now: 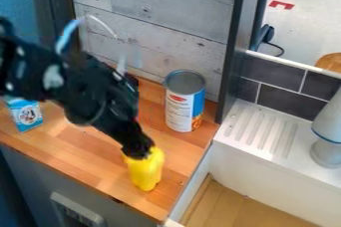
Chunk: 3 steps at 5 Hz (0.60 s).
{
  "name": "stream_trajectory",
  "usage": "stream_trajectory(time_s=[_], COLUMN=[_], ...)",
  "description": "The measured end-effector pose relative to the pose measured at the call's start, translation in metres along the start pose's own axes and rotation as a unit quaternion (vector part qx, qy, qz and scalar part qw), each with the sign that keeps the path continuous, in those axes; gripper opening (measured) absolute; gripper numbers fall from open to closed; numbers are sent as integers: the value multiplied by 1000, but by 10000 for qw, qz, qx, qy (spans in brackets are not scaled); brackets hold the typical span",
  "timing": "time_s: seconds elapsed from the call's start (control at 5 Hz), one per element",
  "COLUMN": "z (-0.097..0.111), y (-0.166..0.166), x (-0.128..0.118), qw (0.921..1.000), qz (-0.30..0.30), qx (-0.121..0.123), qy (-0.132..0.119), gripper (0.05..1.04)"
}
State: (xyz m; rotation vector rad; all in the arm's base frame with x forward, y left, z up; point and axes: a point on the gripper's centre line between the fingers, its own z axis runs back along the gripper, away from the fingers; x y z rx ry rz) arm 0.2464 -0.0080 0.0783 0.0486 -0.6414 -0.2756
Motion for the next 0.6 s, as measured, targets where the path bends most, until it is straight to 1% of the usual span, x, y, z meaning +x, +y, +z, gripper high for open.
stream_trajectory(time_s=[0.2, 0.4, 0.6], z=[13, 24, 9], y=[8, 27, 53], x=[-4, 4, -2], qw=[9992, 9978, 9860], qz=[303, 472, 959], qx=[-270, -328, 54], qy=[55, 334, 1366], gripper=[1004, 1003, 1003])
